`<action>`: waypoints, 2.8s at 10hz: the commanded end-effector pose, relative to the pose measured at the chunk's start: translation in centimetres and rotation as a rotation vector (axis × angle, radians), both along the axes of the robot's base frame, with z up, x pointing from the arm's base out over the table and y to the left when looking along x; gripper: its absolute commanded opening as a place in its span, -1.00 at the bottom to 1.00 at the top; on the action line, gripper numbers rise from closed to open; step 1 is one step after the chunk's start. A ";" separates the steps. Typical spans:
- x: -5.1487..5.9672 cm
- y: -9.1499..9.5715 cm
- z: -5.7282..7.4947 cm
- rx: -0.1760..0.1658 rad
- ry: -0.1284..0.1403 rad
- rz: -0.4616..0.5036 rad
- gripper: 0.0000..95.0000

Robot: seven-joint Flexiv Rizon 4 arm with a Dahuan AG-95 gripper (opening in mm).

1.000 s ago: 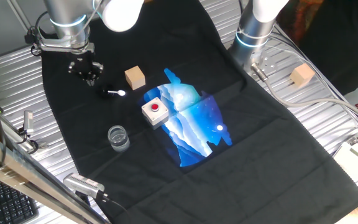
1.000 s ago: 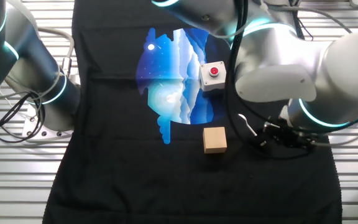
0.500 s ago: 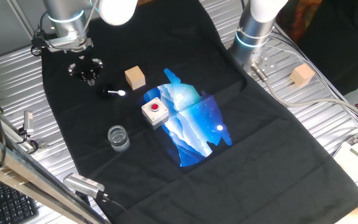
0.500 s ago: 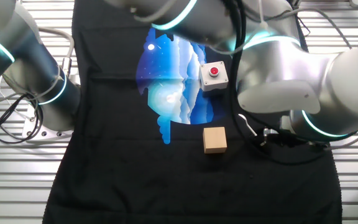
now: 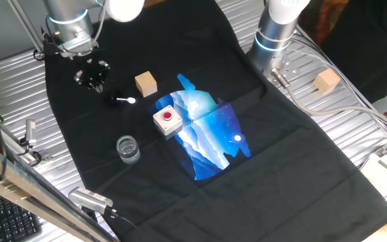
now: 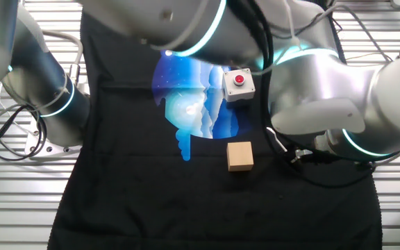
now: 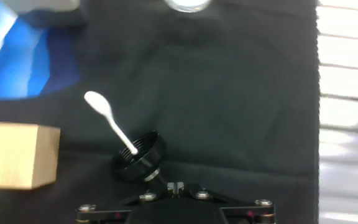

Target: Screw the lid onto the jar

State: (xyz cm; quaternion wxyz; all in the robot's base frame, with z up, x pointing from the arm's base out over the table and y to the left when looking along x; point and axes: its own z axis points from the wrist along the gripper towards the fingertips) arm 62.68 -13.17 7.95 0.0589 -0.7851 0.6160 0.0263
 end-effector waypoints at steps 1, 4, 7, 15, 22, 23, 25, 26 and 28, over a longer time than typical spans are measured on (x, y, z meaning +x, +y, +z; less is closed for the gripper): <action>0.1 -0.1 0.0 -0.014 0.019 0.095 -1.00; 0.0 -0.1 -0.1 -0.031 0.039 0.119 -1.00; 0.1 0.0 -0.2 -0.056 0.056 0.149 -1.00; -0.2 -0.1 -0.3 -0.056 0.045 0.210 -0.60; -0.3 -0.5 -1.1 -0.037 0.028 0.254 -0.20; -0.4 -0.5 -1.4 -0.034 0.024 0.256 -0.20; -0.5 -0.6 -1.9 -0.032 0.017 0.259 -0.20; -0.6 -0.6 -2.3 -0.027 0.014 0.257 -0.20; -0.8 -0.4 -2.8 -0.023 0.008 0.257 -0.20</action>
